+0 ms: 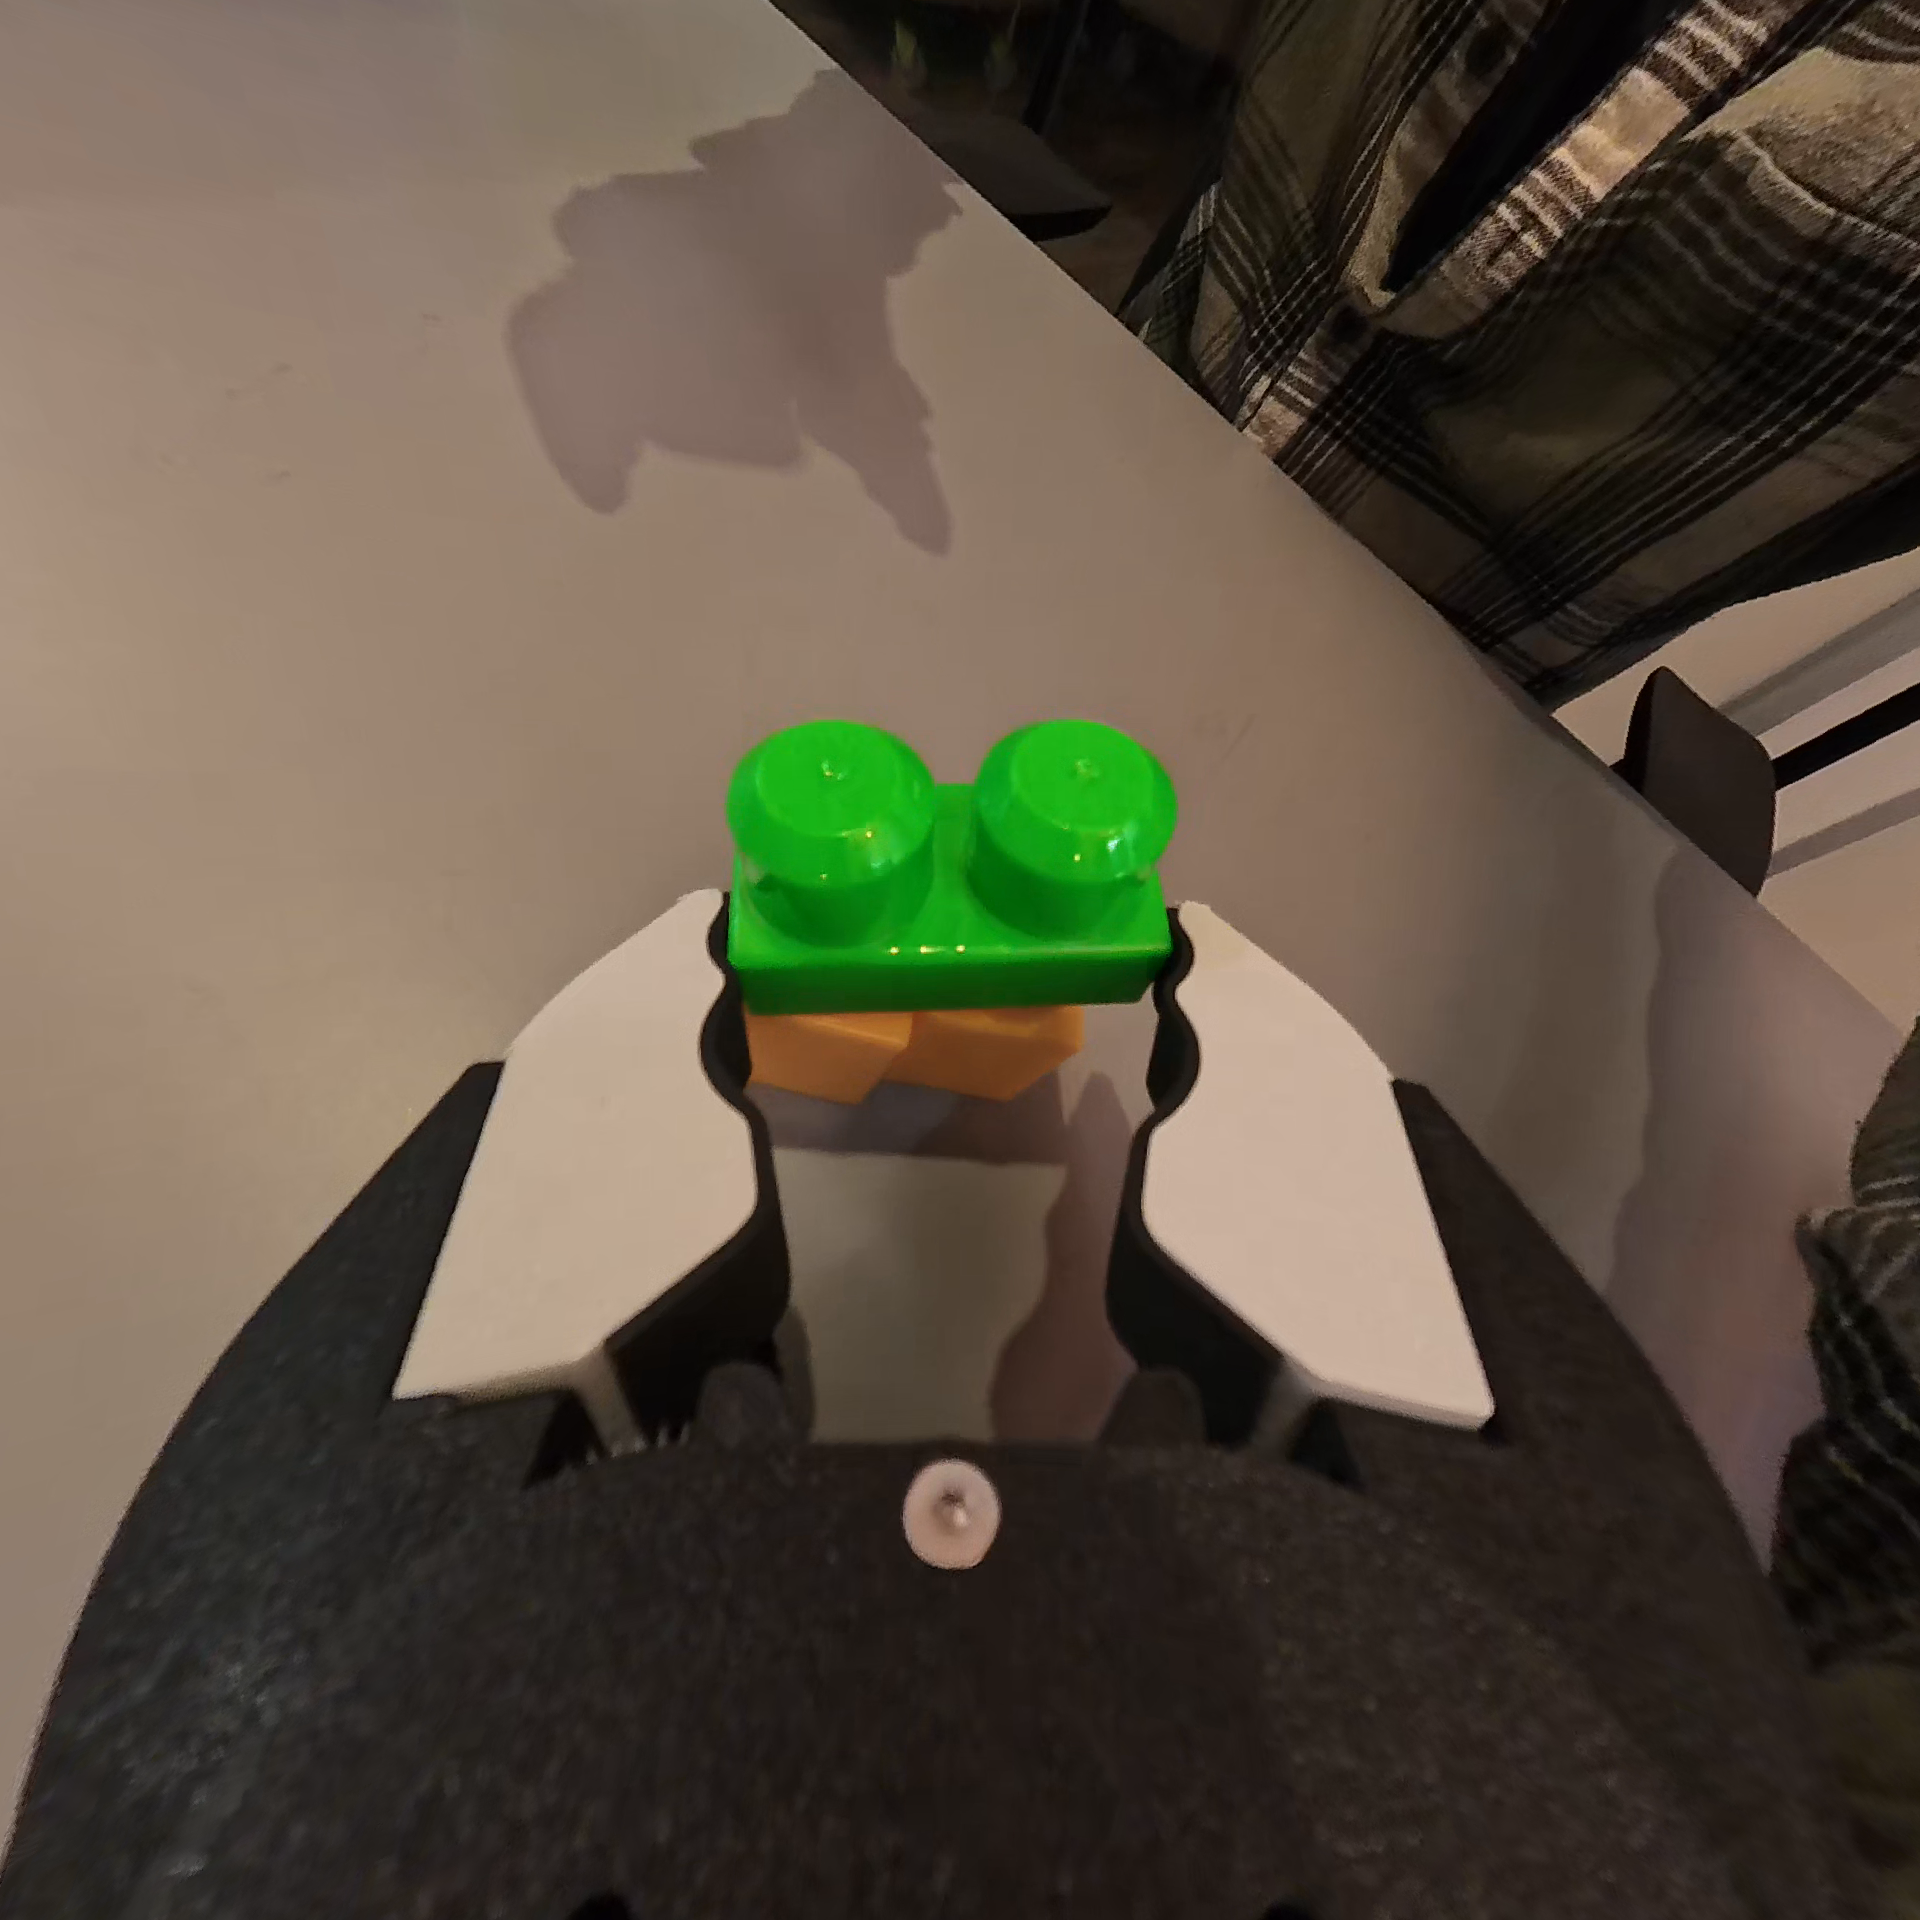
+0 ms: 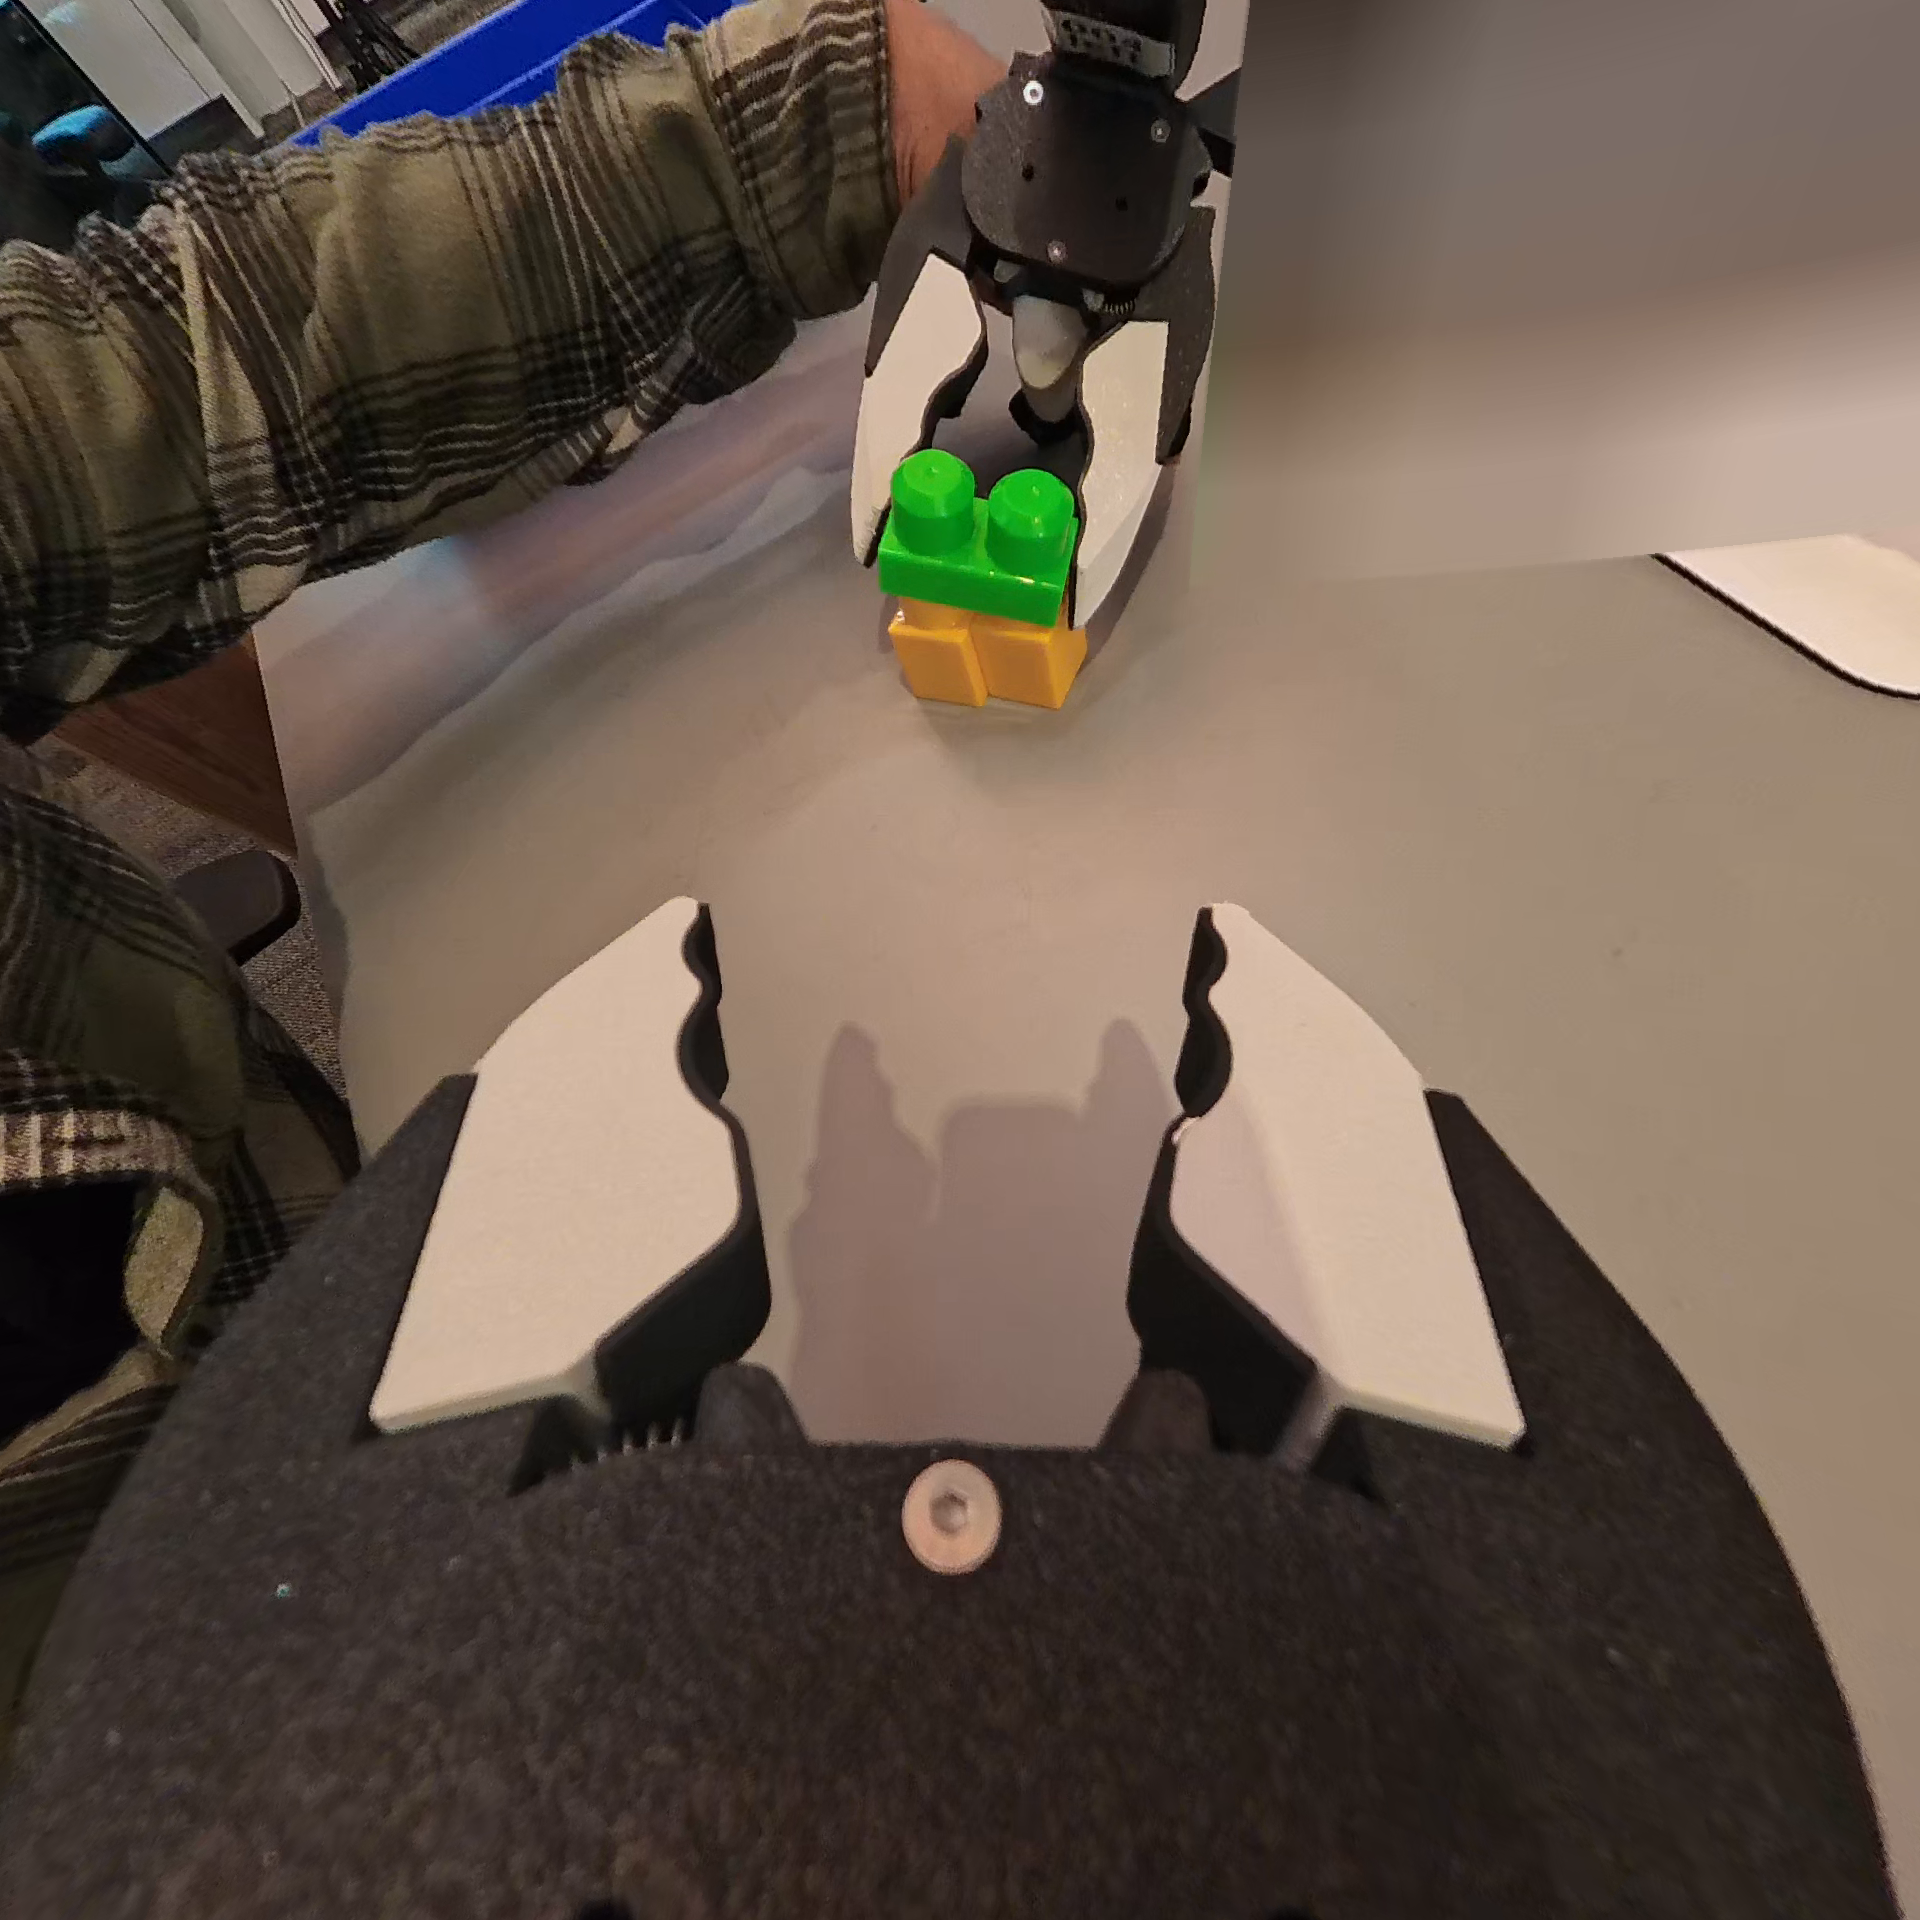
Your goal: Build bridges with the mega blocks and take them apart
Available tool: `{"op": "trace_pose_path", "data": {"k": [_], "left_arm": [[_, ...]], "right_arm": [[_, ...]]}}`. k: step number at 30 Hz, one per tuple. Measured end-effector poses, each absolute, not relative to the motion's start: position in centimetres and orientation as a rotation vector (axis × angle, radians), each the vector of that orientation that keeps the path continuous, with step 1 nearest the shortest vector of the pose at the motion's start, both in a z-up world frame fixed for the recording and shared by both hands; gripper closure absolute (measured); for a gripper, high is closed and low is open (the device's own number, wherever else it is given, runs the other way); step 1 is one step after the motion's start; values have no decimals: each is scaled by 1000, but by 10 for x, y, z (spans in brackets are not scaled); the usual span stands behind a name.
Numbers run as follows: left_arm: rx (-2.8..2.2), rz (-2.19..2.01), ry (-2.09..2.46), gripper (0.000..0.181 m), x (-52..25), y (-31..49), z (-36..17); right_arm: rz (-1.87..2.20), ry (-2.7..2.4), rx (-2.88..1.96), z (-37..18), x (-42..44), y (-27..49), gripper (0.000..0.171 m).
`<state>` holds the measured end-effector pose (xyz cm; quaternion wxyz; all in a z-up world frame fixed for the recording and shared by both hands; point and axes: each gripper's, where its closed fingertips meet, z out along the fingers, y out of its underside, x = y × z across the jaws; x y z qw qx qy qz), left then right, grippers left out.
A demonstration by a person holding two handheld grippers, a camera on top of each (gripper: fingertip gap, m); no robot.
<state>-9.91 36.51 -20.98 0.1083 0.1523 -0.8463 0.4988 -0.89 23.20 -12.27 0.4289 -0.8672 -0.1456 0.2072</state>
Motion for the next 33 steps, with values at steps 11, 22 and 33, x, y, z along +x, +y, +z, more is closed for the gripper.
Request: {"op": "trace_pose_path", "data": {"k": [11,22,33], "left_arm": [[439,1396,-2558,104,-100,369,-214],[469,1333,-2592,102,-101,374,-220],[524,1262,-2620,100,-98,376,-218]], "right_arm": [[506,-364,-2166,-122,-9,232,85],[505,-373,-2167,-122,-11,234,84],[513,-379,-2163,-122,-13,234,84]]}}
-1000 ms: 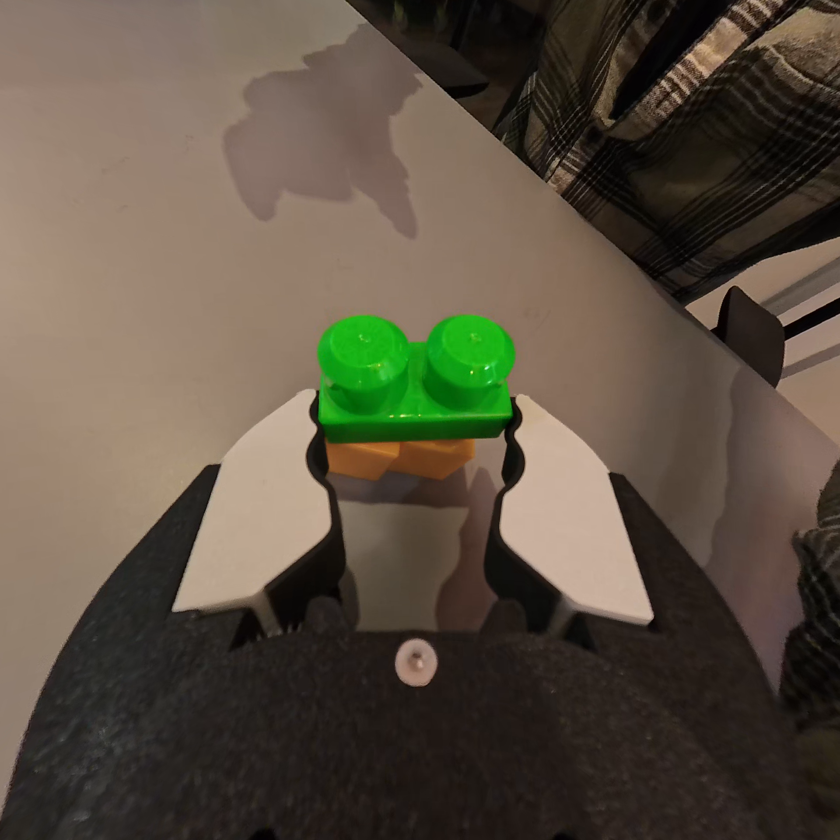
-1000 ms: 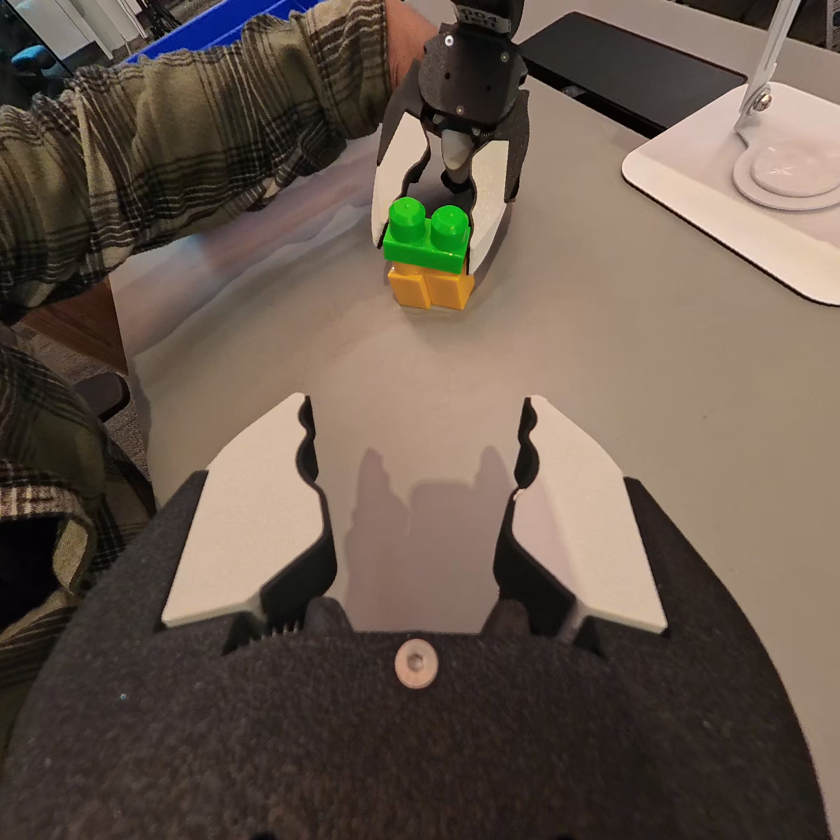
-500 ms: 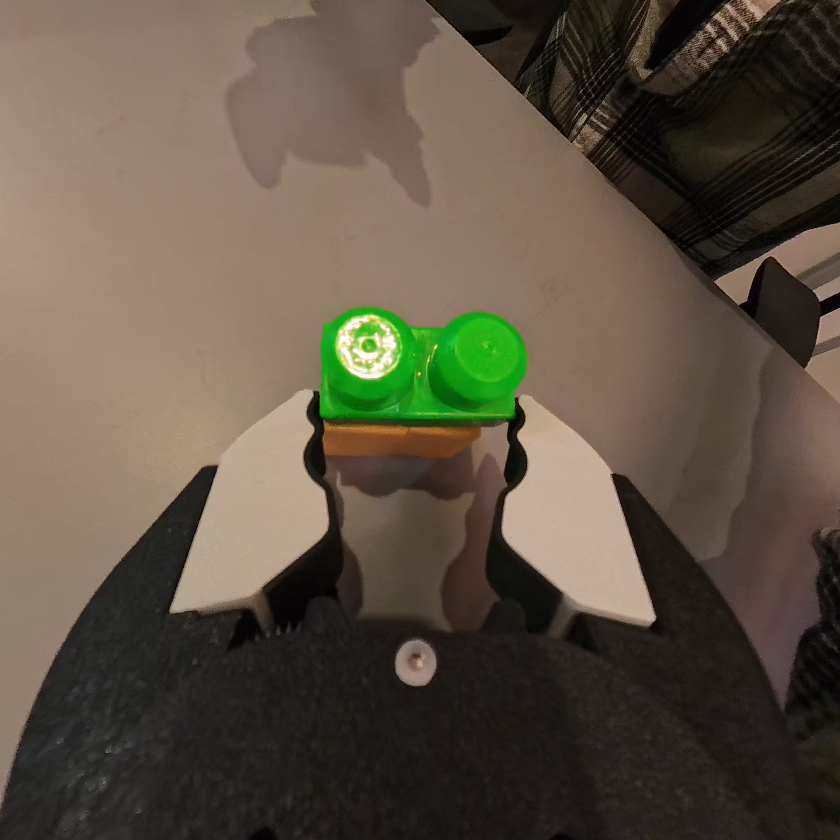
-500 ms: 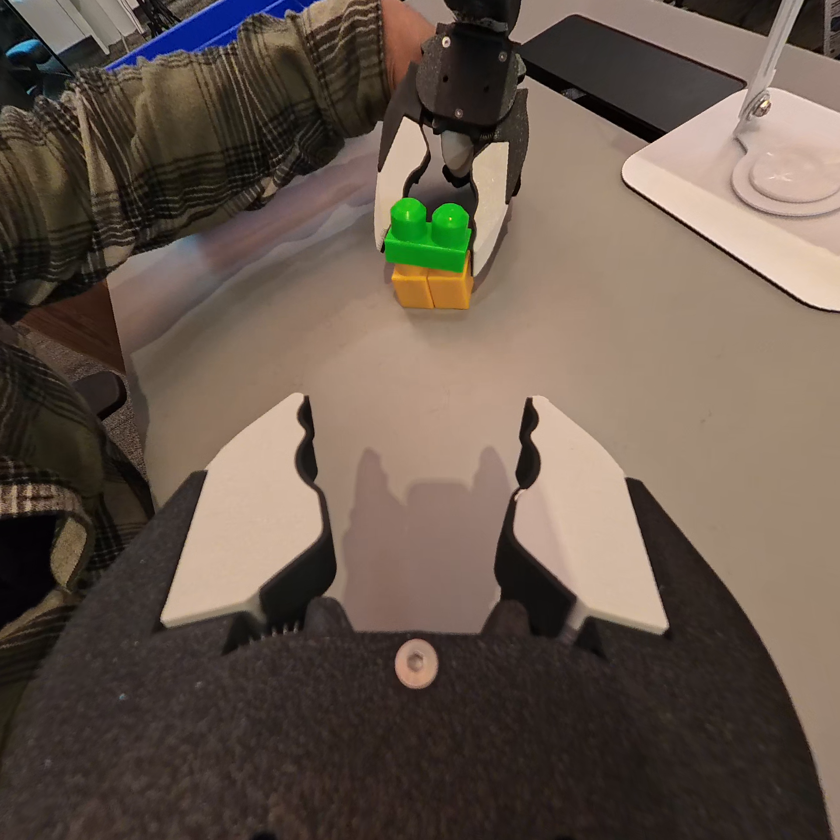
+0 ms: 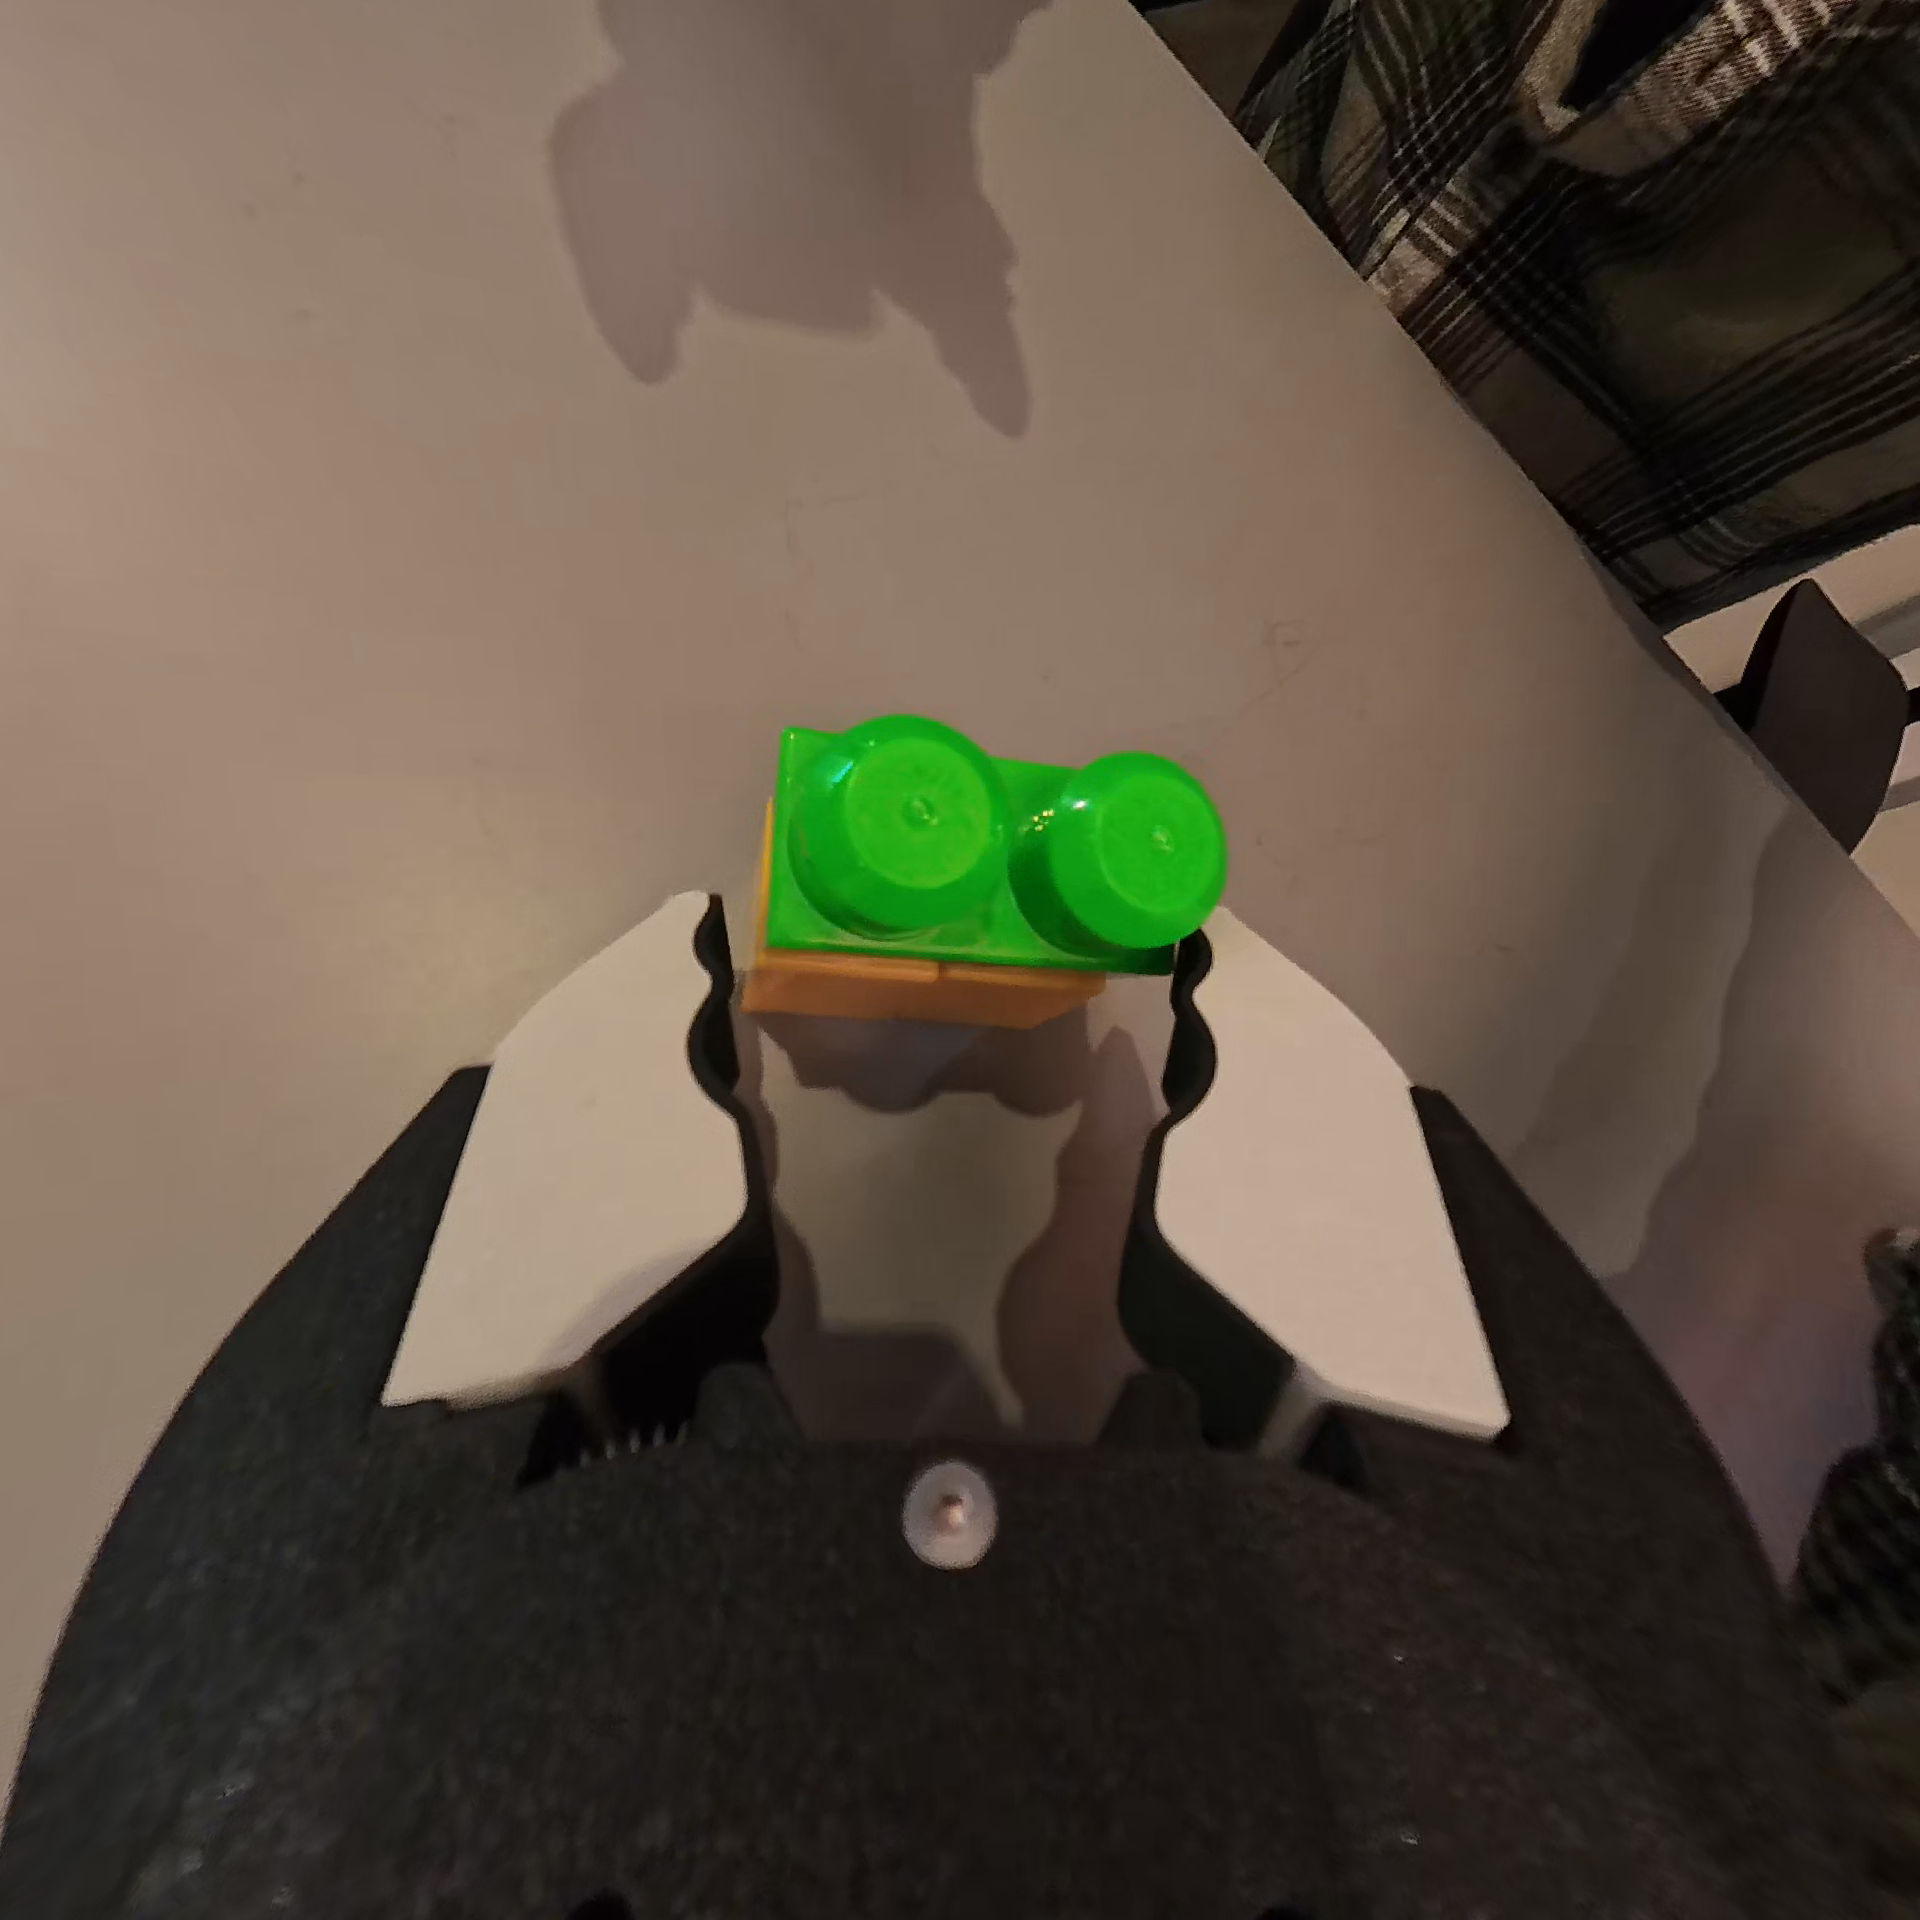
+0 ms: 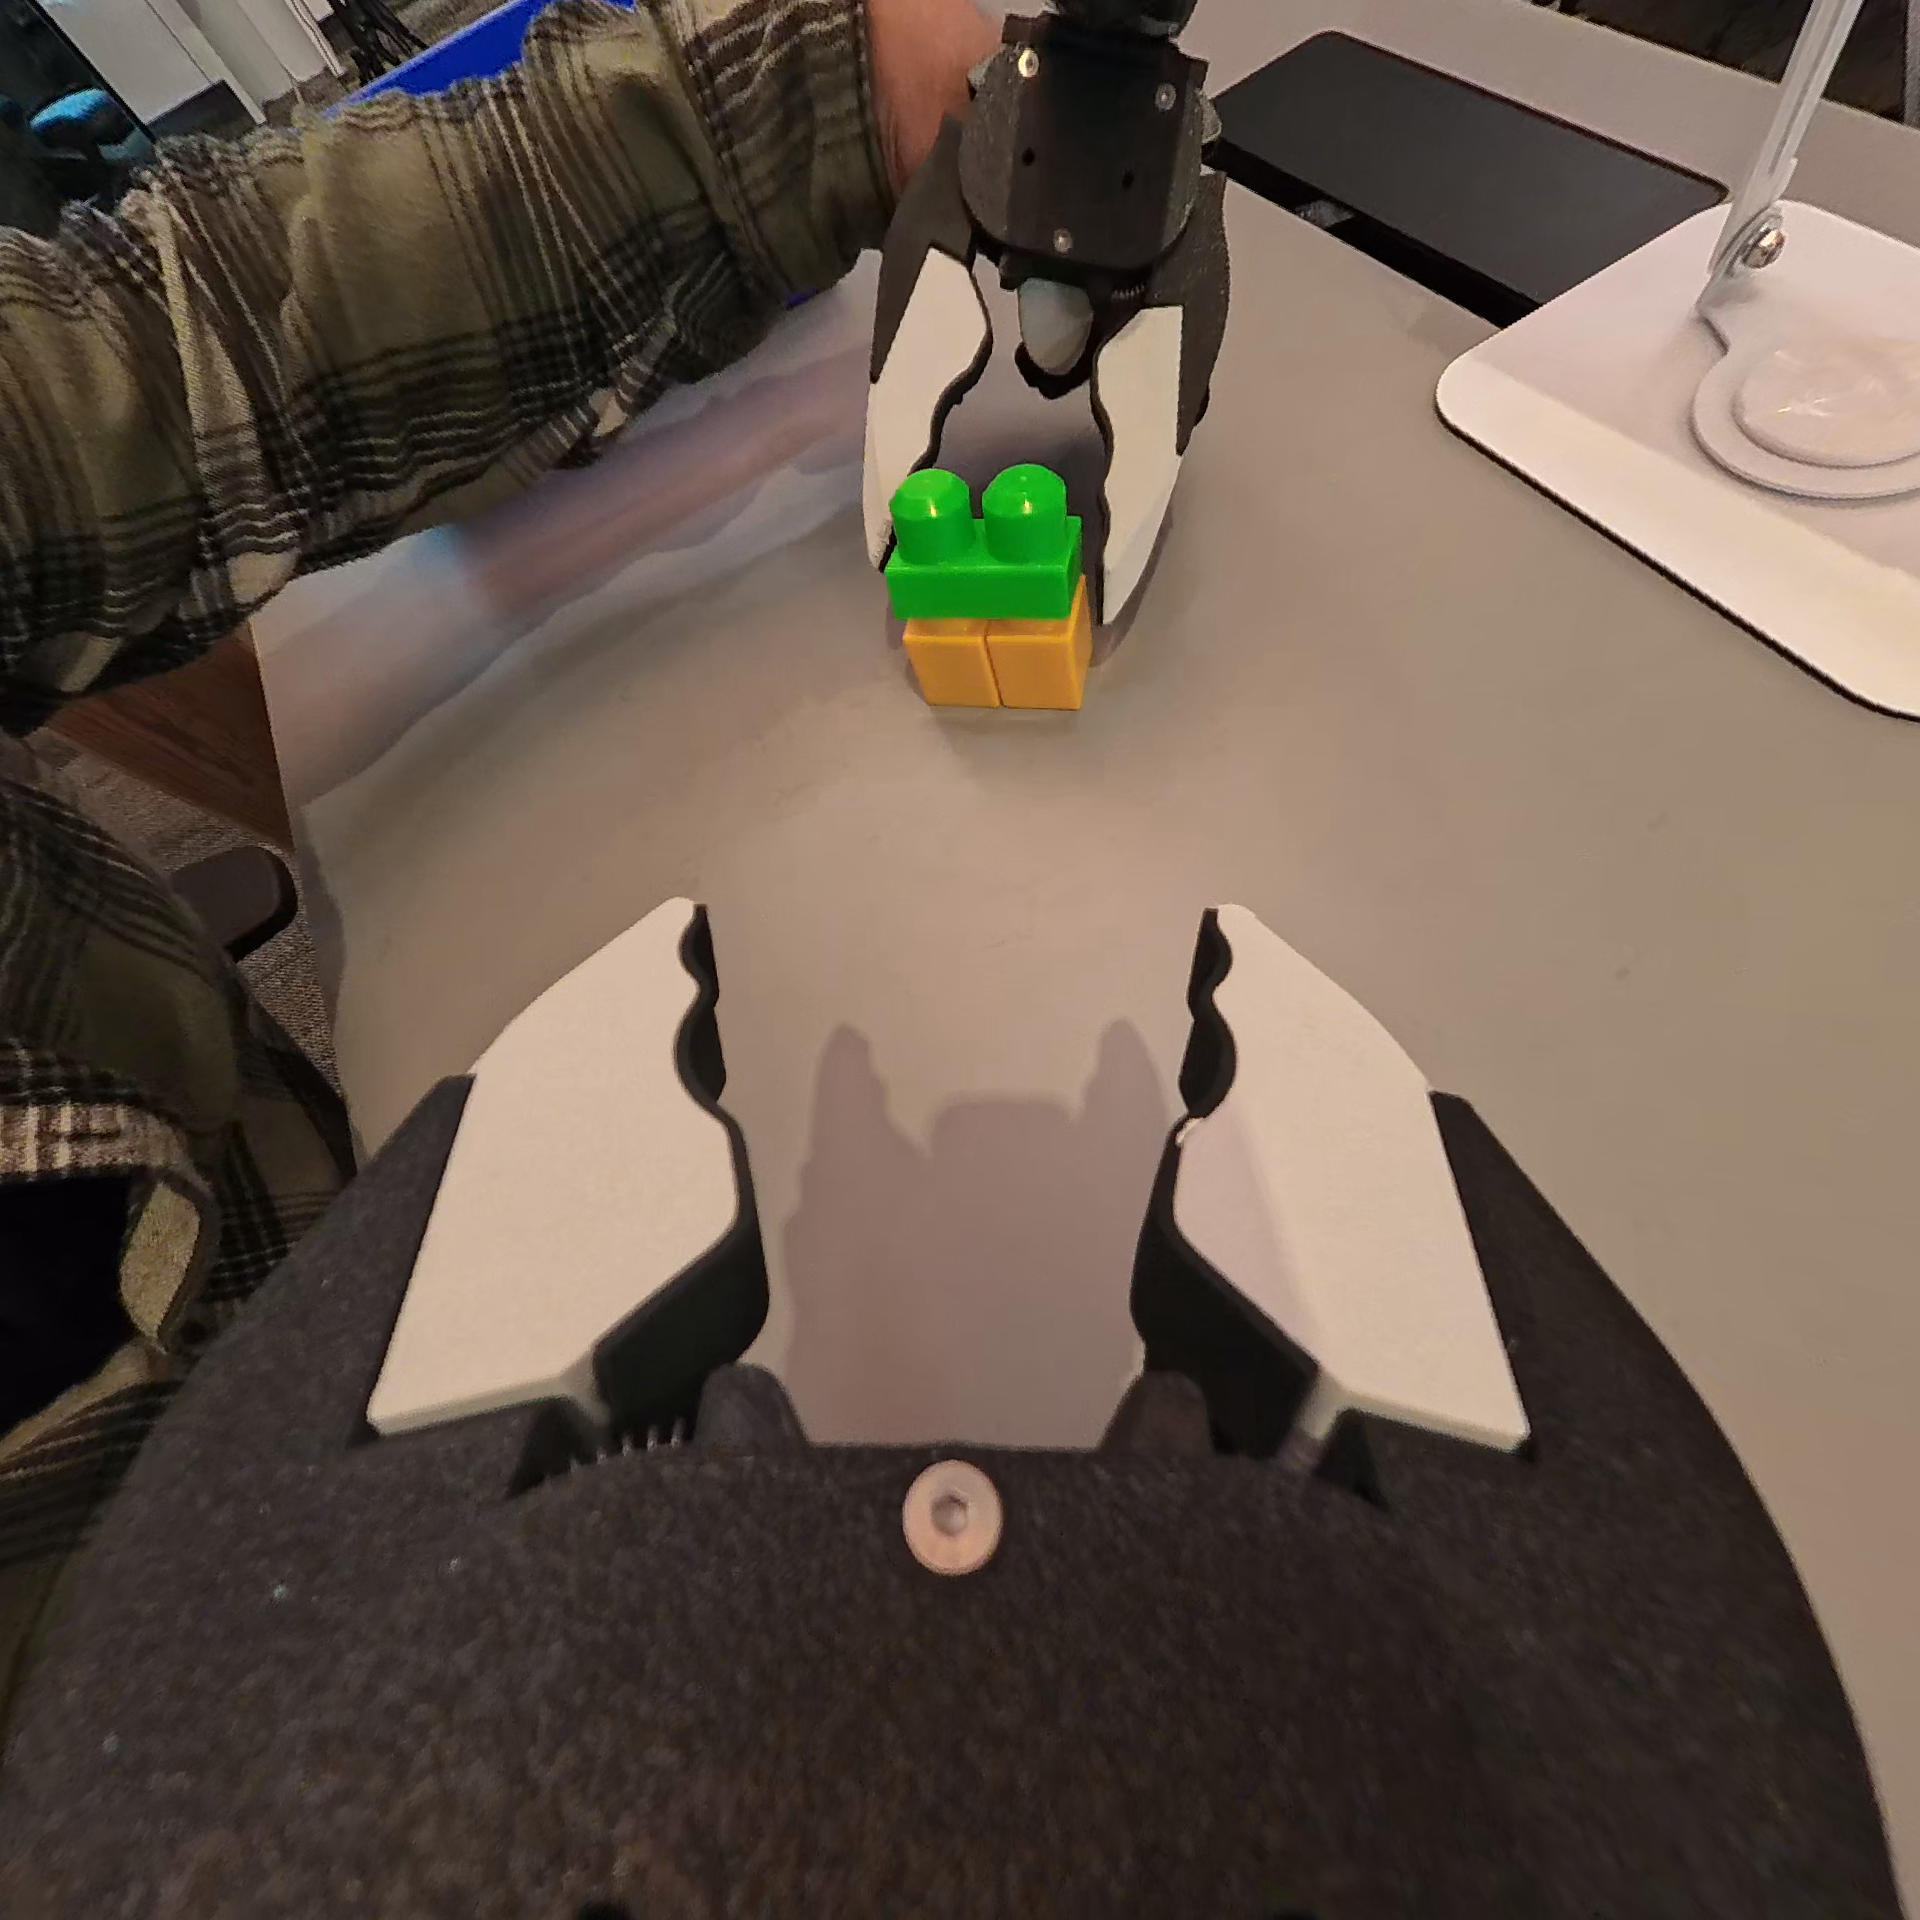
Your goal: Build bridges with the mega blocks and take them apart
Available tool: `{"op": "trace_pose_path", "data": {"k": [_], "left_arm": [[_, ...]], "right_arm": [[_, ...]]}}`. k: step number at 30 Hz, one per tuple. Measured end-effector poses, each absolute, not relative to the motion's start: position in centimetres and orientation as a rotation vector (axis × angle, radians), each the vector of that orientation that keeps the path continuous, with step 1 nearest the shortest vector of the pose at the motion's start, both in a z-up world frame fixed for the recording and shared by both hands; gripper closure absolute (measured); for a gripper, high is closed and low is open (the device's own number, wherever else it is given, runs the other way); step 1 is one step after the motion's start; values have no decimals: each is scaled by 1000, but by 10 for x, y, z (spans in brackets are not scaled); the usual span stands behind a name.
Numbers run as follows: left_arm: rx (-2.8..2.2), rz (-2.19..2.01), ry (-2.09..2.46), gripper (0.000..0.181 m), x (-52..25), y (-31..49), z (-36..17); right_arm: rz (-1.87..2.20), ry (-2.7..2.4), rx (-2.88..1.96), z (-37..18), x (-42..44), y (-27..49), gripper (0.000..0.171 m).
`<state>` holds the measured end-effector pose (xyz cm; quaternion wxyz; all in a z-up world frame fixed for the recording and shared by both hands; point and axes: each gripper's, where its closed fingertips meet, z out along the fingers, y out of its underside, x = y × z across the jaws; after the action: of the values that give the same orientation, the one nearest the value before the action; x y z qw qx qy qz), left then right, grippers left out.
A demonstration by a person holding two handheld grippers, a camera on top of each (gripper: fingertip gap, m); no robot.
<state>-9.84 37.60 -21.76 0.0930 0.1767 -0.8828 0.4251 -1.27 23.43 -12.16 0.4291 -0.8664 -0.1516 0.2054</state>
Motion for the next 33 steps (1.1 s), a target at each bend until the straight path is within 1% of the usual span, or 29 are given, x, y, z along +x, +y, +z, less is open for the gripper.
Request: {"op": "trace_pose_path", "data": {"k": [2,9,12,14,15,18,22,23,25,27,28,31,33], "left_arm": [[536,1266,-2614,100,-99,377,-217],[637,1286,-2583,92,-105,386,-206],[730,1337,-2582,87,-109,390,-189],[806,1428,-2603,82,-109,391,-167],[858,1504,-2621,77,-107,390,-153],[1122,1795,-2654,46,-93,389,-103],[1534,2079,-2622,47,-99,386,-38],[1658,2120,-2610,46,-106,386,-27],[1894,2170,-2604,51,-124,381,-16],[2151,2165,-2646,59,-146,379,-15],[2281,2171,-2646,66,-158,376,-16],[2666,2156,-2498,84,-192,369,-29],[2977,1969,-2241,83,-209,370,-53]], "right_arm": [[512,-381,-2162,-121,-13,234,84],[502,-387,-2151,-117,-11,231,82],[501,-403,-2140,-115,-12,230,80],[498,-424,-2125,-113,-12,229,80],[497,-437,-2120,-112,-12,229,79],[459,-503,-2106,-110,-11,230,79],[394,-640,-2092,-111,-10,237,77],[380,-674,-2089,-112,-11,239,76],[361,-751,-2075,-114,-13,242,75],[340,-816,-2063,-117,-16,247,74],[333,-844,-2055,-118,-17,250,74],[327,-937,-2038,-122,-21,261,74],[328,-1009,-2022,-124,-25,268,75]]}}
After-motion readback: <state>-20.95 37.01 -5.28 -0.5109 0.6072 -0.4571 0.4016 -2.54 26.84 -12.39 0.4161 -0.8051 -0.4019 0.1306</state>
